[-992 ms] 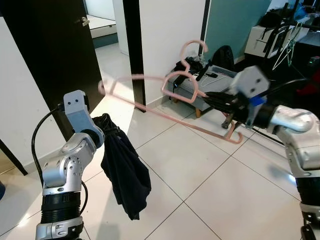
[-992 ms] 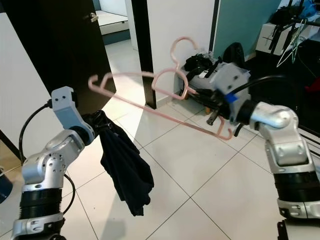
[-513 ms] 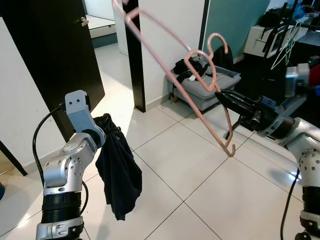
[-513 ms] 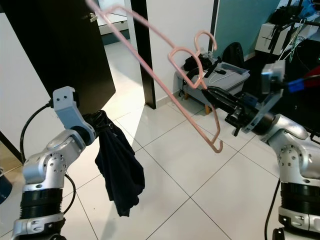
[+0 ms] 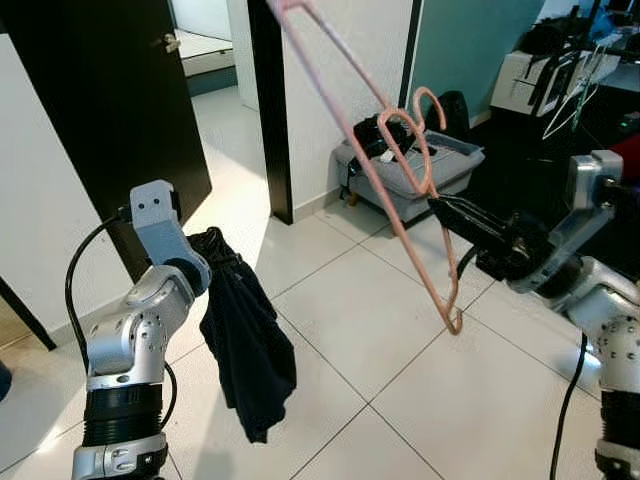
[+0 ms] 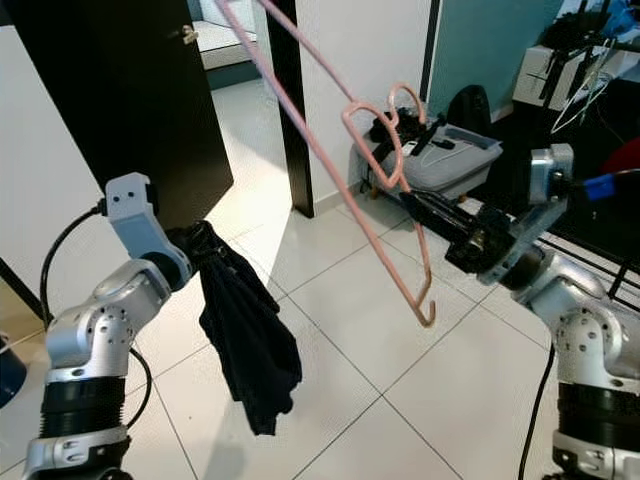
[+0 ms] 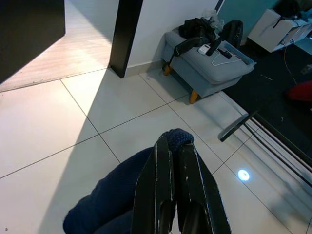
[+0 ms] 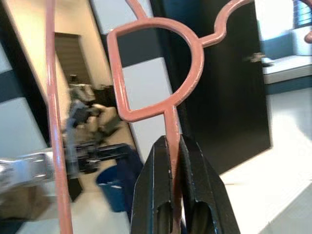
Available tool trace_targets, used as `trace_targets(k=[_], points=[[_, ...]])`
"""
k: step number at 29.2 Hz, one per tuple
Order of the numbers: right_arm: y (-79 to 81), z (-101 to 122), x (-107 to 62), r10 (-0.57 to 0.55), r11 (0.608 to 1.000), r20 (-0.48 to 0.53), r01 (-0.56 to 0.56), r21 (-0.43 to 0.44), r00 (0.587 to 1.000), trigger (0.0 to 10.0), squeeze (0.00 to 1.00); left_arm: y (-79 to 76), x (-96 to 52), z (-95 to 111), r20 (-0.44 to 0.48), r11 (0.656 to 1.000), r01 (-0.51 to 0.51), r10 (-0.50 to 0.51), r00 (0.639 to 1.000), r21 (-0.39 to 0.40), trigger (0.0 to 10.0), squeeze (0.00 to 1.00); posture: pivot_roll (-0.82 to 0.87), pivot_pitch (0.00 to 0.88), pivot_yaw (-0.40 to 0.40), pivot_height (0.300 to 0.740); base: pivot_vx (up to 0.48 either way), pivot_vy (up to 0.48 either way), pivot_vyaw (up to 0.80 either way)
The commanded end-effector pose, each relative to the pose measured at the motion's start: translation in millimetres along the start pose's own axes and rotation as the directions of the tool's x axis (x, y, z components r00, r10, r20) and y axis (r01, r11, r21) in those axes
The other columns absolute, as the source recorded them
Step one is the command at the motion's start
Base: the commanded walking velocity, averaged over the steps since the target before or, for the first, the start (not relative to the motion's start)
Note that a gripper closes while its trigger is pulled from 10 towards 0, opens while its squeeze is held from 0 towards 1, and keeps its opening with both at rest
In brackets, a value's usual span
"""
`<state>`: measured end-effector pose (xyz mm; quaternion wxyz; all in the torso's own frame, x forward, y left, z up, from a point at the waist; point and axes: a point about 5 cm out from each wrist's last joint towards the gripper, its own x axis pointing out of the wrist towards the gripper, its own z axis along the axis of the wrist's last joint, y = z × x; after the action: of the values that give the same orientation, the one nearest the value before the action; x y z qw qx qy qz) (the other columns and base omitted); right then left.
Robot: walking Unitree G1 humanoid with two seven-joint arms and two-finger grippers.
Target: Hang hanger
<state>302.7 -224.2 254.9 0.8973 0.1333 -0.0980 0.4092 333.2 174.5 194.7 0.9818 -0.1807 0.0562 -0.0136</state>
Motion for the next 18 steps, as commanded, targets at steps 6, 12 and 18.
trace_targets(k=[6, 12, 18], points=[[-20.9, -19, -8.1, -0.258, 0.849, -0.396, 0.011, -0.528, 0.882, 10.0, 0.00, 2.2, 0.8, 11, 0.040, 1.000, -0.013, 0.013, 0.999, 0.000, 10.0, 0.00, -0.09, 0.000, 0.055, 0.740, 0.000, 0.000, 0.00], [-24.0, -17, -11.4, -0.389, 0.631, -0.491, -0.162, -0.758, 0.780, 10.0, 0.00, 4.1, 0.5, 13, 0.045, 1.000, -0.019, 0.019, 0.999, 0.003, 10.0, 0.00, -0.09, 0.000, 0.056, 0.740, 0.000, 0.000, 0.00], [-18.4, -20, -6.9, -0.374, 0.603, -0.498, -0.203, -0.772, 0.783, 10.0, 0.00, 3.9, 0.5, 12, 0.043, 1.000, -0.019, 0.019, 0.999, 0.003, 10.0, 0.00, -0.09, 0.000, 0.056, 0.740, 0.000, 0.000, 0.00]])
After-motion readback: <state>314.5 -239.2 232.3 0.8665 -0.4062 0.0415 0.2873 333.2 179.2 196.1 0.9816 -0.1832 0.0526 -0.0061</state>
